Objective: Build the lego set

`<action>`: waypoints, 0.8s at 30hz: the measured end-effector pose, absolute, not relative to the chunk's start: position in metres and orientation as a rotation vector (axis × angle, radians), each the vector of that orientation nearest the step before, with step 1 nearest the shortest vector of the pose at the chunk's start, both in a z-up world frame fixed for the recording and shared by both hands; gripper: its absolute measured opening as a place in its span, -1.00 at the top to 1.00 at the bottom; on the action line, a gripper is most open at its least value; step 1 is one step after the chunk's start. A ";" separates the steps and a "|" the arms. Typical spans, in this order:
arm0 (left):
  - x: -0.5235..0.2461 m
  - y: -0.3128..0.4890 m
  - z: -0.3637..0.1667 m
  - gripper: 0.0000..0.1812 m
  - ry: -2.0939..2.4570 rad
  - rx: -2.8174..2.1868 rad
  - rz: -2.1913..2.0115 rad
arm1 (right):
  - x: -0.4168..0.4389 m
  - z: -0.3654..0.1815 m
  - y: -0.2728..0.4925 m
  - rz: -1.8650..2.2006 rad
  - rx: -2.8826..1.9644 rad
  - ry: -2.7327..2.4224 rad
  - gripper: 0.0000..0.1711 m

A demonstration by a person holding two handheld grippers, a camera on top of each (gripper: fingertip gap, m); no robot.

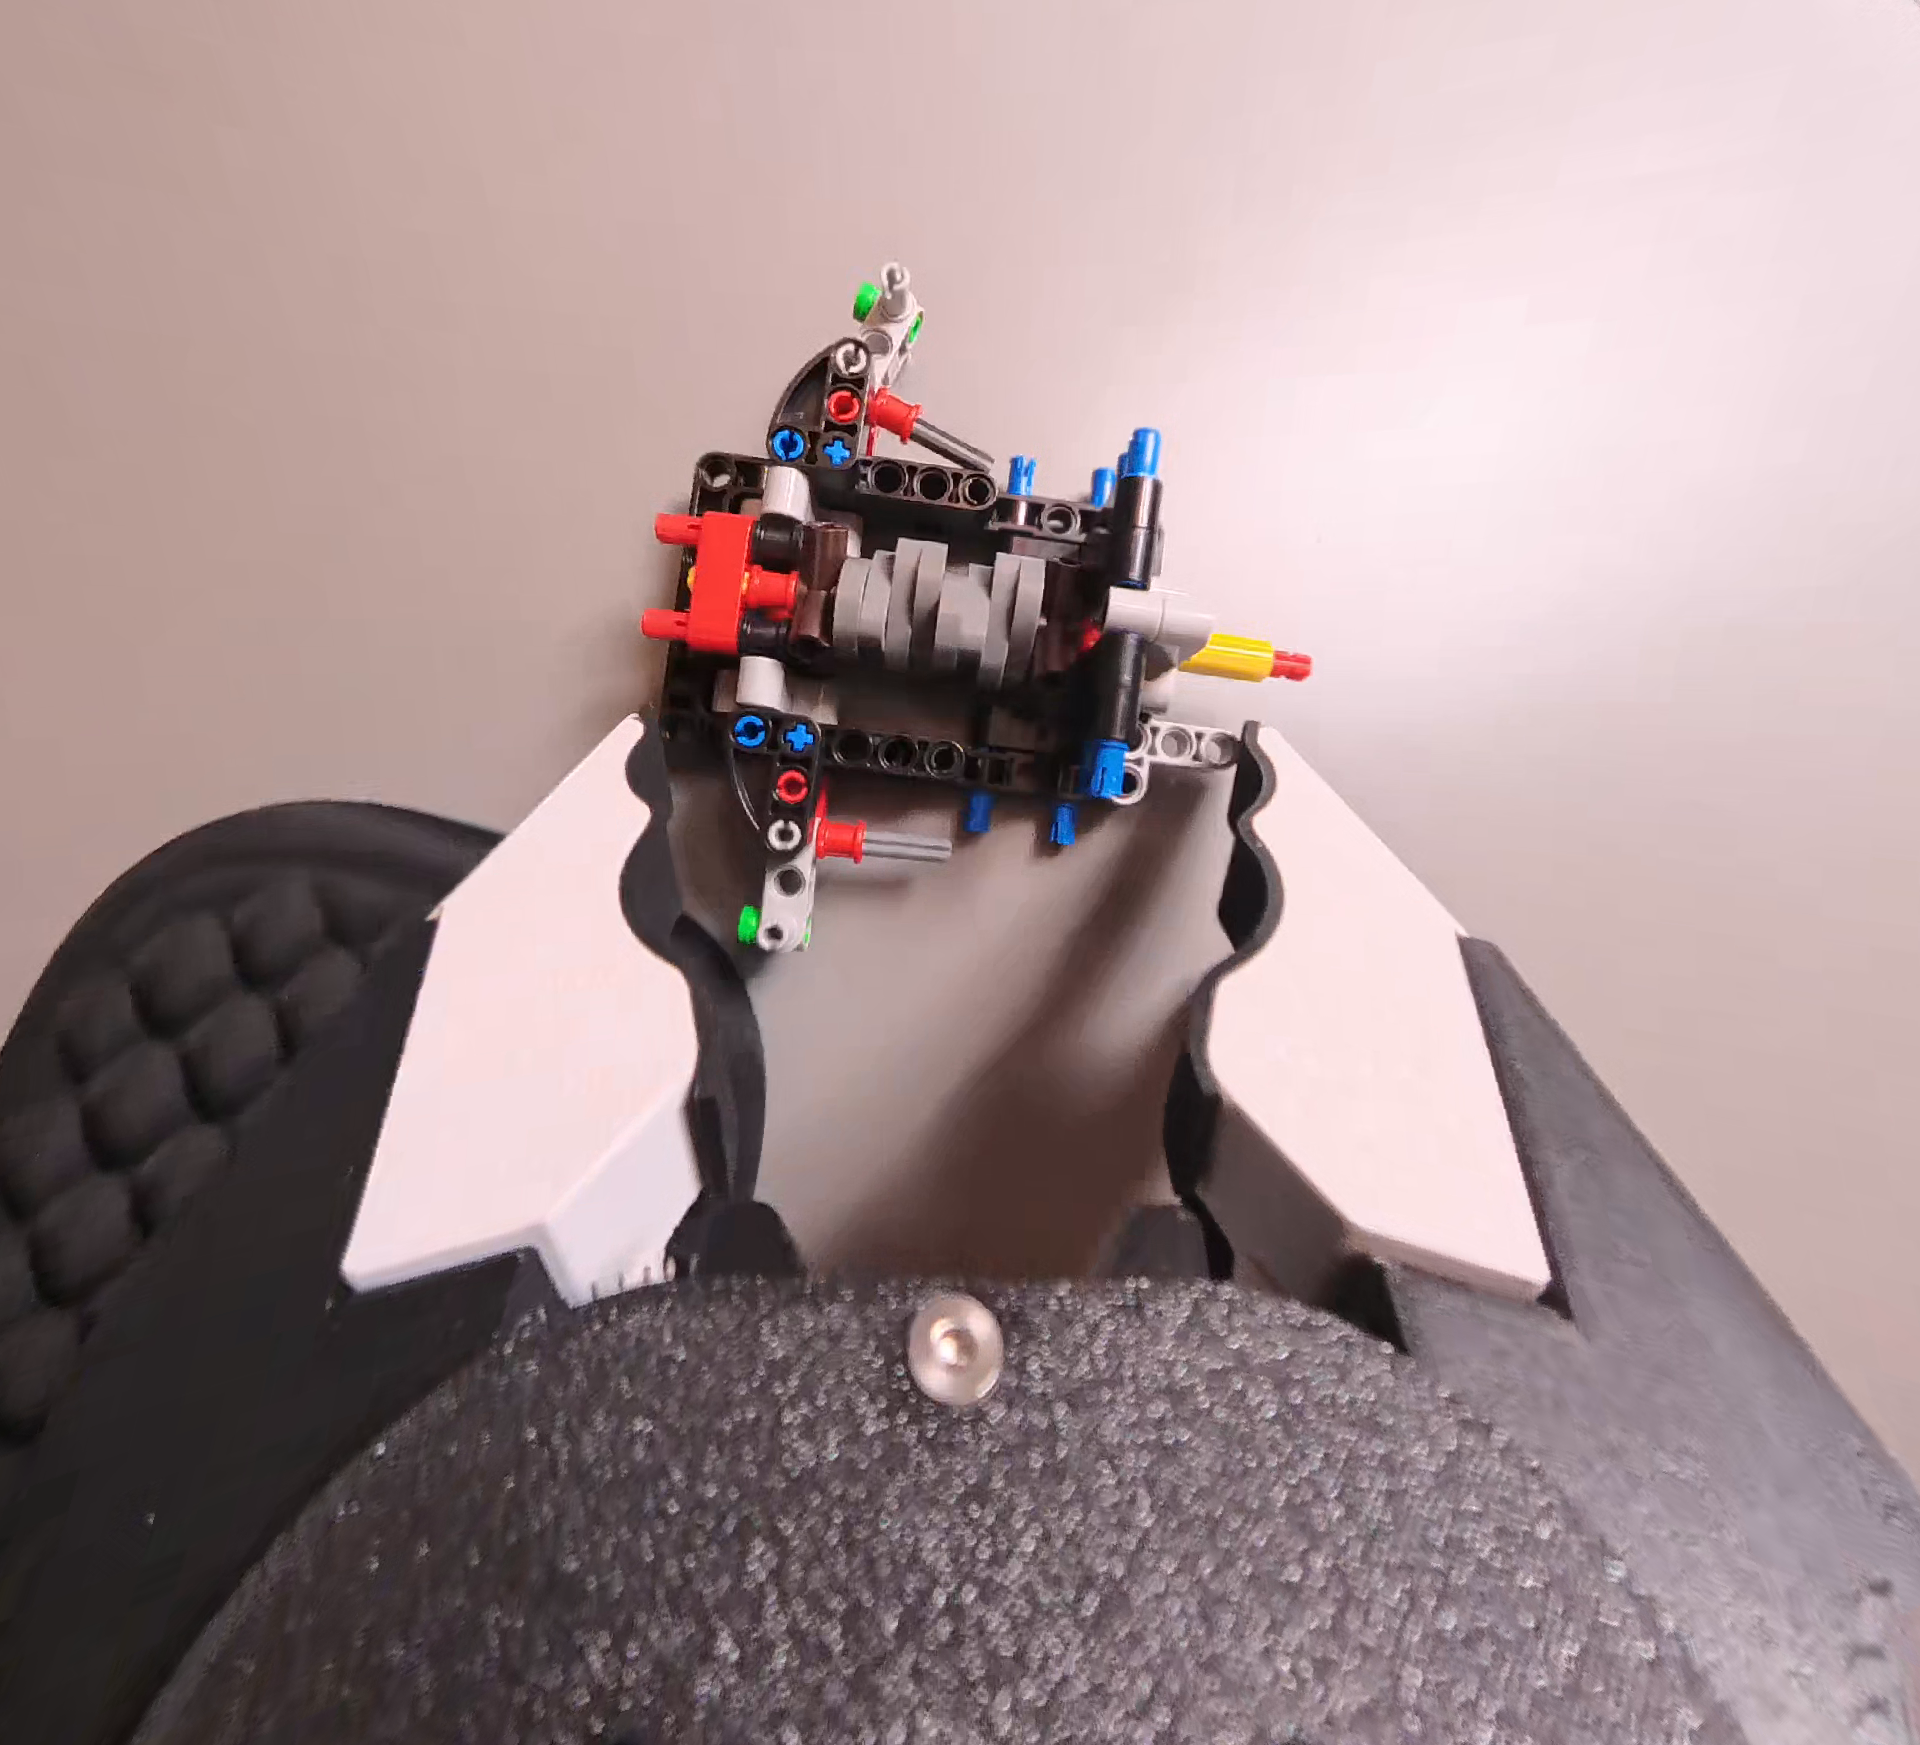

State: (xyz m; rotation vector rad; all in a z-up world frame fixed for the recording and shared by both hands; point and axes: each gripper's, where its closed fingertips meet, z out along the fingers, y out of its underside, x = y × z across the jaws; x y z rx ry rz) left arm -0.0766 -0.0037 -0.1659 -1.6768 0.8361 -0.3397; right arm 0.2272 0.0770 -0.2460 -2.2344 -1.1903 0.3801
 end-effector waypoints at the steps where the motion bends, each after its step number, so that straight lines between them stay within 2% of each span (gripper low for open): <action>1: -0.075 -0.005 -0.167 0.51 0.845 -1.682 -0.346 | 0.221 -0.246 0.082 0.376 -2.219 -1.219 -0.25; 10: -0.072 -0.005 -0.175 0.52 0.871 -1.697 -0.329 | 0.096 -0.215 0.148 0.608 -2.013 -1.426 -0.23; 15: -0.080 0.000 -0.178 0.53 0.842 -1.717 -0.317 | 0.031 -0.231 0.164 0.584 -1.921 -1.650 -0.23; 20: -0.084 0.001 -0.177 0.53 0.833 -1.716 -0.309 | 0.001 -0.246 0.159 0.554 -1.852 -1.792 -0.25; 24: -0.085 0.001 -0.173 0.53 0.836 -1.702 -0.297 | 0.011 -0.223 0.155 0.572 -1.809 -1.722 -0.25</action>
